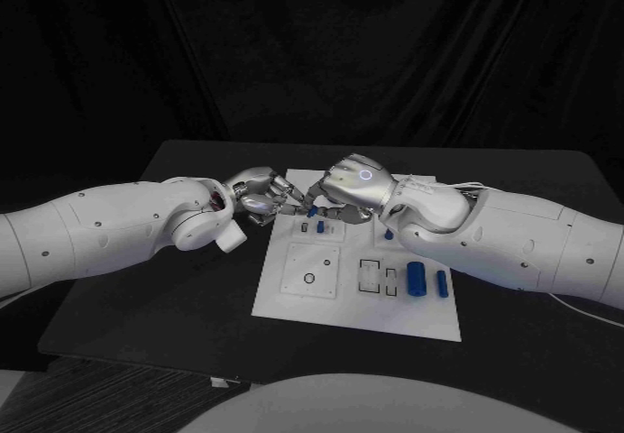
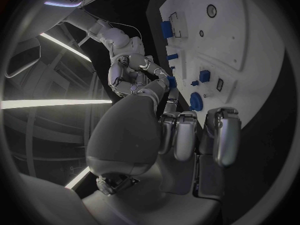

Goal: Assemble the parts on the task board

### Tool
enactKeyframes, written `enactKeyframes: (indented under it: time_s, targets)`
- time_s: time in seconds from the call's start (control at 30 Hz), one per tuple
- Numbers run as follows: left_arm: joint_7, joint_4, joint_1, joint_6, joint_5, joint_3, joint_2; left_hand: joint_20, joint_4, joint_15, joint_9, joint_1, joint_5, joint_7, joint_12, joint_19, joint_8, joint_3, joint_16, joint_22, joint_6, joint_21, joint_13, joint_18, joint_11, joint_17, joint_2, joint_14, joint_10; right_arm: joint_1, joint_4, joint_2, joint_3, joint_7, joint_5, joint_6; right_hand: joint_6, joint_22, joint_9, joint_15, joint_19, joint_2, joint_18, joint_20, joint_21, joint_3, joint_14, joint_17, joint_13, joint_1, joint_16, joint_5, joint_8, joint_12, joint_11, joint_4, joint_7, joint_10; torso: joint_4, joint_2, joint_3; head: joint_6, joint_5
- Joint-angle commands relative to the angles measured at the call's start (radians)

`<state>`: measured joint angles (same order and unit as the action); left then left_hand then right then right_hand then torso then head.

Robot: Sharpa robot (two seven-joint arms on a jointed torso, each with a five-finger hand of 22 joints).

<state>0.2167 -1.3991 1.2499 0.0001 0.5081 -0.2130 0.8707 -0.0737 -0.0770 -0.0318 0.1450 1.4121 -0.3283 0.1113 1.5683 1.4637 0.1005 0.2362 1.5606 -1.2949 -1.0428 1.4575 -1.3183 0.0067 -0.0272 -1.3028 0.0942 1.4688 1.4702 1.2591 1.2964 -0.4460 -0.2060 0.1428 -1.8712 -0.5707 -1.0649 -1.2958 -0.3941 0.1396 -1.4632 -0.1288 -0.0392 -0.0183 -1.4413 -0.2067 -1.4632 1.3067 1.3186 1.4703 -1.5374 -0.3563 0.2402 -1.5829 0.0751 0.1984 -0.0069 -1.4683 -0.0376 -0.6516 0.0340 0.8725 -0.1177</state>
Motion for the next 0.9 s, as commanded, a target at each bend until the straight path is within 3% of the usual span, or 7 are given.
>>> enactKeyframes:
  time_s: [0.03, 0.43, 0.6, 0.7, 0.87, 0.9]
  targets:
    - [0.019, 0.0, 0.0, 0.011, -0.008, 0.001, 0.004, -0.01, 0.001, 0.009, 0.006, -0.006, 0.012, 0.006, 0.003, 0.026, -0.013, -0.024, 0.01, -0.232, 0.015, -0.021, -0.253, 0.026, -0.006, -0.268, -0.024, 0.102, 0.101, -0.002, -0.003, 0.0, 0.001, -0.015, -0.009, 0.009, -0.03, -0.239, -0.102, 0.005, -0.049, 0.028, 0.012, -0.009, -0.026, -0.011, -0.094, 0.197, 0.252, -0.039, -0.005, -0.04, 0.059, 0.012, 0.005, -0.005, 0.003, -0.102, 0.0, 0.0, 0.0, 0.0, -0.005]
    - [0.03, -0.004, 0.001, -0.009, 0.007, 0.001, 0.028, -0.02, 0.001, 0.02, 0.0, -0.001, 0.017, 0.018, 0.003, 0.009, -0.022, -0.035, 0.01, -0.224, 0.055, -0.046, -0.253, 0.032, -0.018, -0.268, -0.019, 0.102, 0.101, 0.004, -0.016, 0.004, 0.001, -0.019, -0.009, 0.03, -0.032, -0.239, -0.109, 0.005, -0.049, 0.028, 0.012, -0.009, -0.026, -0.015, -0.094, 0.198, 0.252, -0.041, -0.005, -0.043, 0.062, 0.012, 0.005, -0.006, 0.003, -0.102, -0.0016, -0.001, -0.0019, 0.0, -0.017]
    - [0.043, -0.018, 0.009, -0.054, 0.107, 0.001, 0.064, -0.031, -0.01, 0.03, -0.006, -0.005, 0.06, 0.03, -0.01, -0.009, -0.028, -0.056, 0.01, -0.215, 0.104, -0.074, -0.242, 0.038, -0.028, -0.268, -0.014, 0.102, 0.091, 0.032, -0.035, 0.017, 0.001, -0.026, -0.009, 0.07, -0.032, -0.239, -0.112, 0.005, -0.048, 0.026, 0.012, -0.009, -0.023, -0.016, -0.094, 0.196, 0.252, -0.04, -0.004, -0.044, 0.062, 0.012, 0.005, -0.009, 0.004, -0.102, -0.003, -0.002, -0.0041, 0.0, -0.028]
    - [0.047, -0.031, 0.019, -0.082, 0.162, 0.001, 0.088, -0.034, -0.014, 0.033, -0.008, 0.0, 0.064, 0.033, -0.035, -0.016, -0.027, -0.062, 0.01, -0.212, 0.122, -0.083, -0.222, 0.041, -0.031, -0.268, -0.014, 0.102, 0.072, 0.056, -0.05, 0.027, 0.001, -0.041, -0.011, 0.112, -0.031, -0.238, -0.116, 0.005, -0.047, 0.024, 0.011, -0.008, -0.022, -0.018, -0.093, 0.194, 0.252, -0.04, -0.003, -0.038, 0.063, 0.012, 0.004, -0.011, 0.005, -0.102, -0.004, -0.003, -0.0062, 0.0, -0.039]
    - [0.058, -0.054, 0.04, -0.142, 0.253, 0.001, 0.117, -0.039, -0.029, 0.036, -0.012, 0.004, 0.066, 0.036, -0.104, -0.037, -0.018, -0.077, 0.01, -0.203, 0.149, -0.114, -0.166, 0.048, -0.034, -0.268, -0.012, 0.102, 0.021, 0.093, -0.089, 0.045, 0.001, -0.051, -0.088, 0.156, -0.03, -0.238, -0.121, 0.004, -0.047, 0.021, 0.011, -0.008, -0.021, -0.022, -0.093, 0.195, 0.252, -0.038, -0.003, -0.031, 0.062, 0.012, 0.002, -0.017, 0.007, -0.102, -0.0094, -0.005, -0.0137, 0.0, -0.054]
    - [0.057, -0.06, 0.047, -0.156, 0.28, 0.001, 0.122, -0.039, -0.034, 0.036, -0.012, 0.001, 0.059, 0.036, -0.12, -0.042, -0.015, -0.081, 0.01, -0.201, 0.152, -0.121, -0.153, 0.05, -0.033, -0.268, -0.01, 0.102, 0.009, 0.099, -0.1, 0.049, 0.001, -0.049, -0.111, 0.161, -0.03, -0.238, -0.121, 0.004, -0.047, 0.021, 0.011, -0.008, -0.021, -0.022, -0.093, 0.195, 0.252, -0.038, -0.003, -0.031, 0.062, 0.012, 0.002, -0.017, 0.007, -0.102, -0.0085, -0.005, -0.0129, 0.0, -0.058]
